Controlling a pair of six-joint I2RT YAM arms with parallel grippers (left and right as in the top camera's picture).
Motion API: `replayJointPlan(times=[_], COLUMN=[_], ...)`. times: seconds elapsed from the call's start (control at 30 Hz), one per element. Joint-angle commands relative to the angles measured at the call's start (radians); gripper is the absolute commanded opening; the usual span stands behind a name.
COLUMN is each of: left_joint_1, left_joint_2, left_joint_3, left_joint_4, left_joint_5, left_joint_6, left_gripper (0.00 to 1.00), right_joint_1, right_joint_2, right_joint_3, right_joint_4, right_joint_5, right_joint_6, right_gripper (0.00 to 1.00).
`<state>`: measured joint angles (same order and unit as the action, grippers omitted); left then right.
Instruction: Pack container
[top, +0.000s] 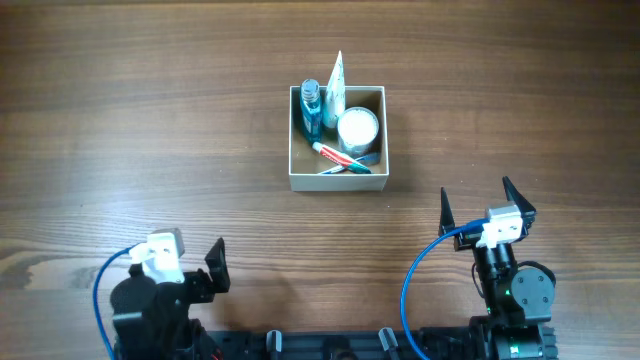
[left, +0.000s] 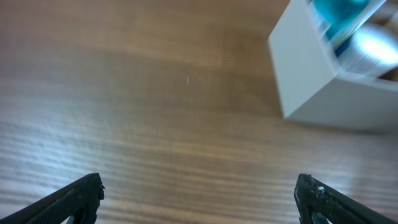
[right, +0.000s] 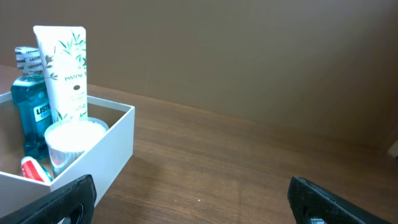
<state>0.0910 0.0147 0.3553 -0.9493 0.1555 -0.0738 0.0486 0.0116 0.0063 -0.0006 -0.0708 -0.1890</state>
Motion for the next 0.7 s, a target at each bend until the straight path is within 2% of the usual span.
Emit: replayJointPlan(times=[0.0, 0.27, 0.67], left_joint_1=[0.002, 0.002, 0.002], left_joint_2=[-0.010, -0.010, 0.022], left_joint_3=[-0.057, -0.167, -0.187], left_joint_4=[0.002, 0.146, 0.206], left_joint_5=[0.012, 0.012, 0.012], left_joint_6=[-0.013, -0.013, -0.013], left_gripper=[1.00, 1.00, 1.00], right_joint_1=[-0.005, -0.005, -0.005], right_joint_2=[-0.007, -0.007, -0.007], right_joint_3=[-0.001, -0.001, -0.001], right_joint_4=[0.002, 0.002, 0.002], right_joint_5=[0.002, 0.002, 0.002], right_joint_6=[-0.018, -0.018, -0.018], right_gripper=[1.00, 1.00, 1.00])
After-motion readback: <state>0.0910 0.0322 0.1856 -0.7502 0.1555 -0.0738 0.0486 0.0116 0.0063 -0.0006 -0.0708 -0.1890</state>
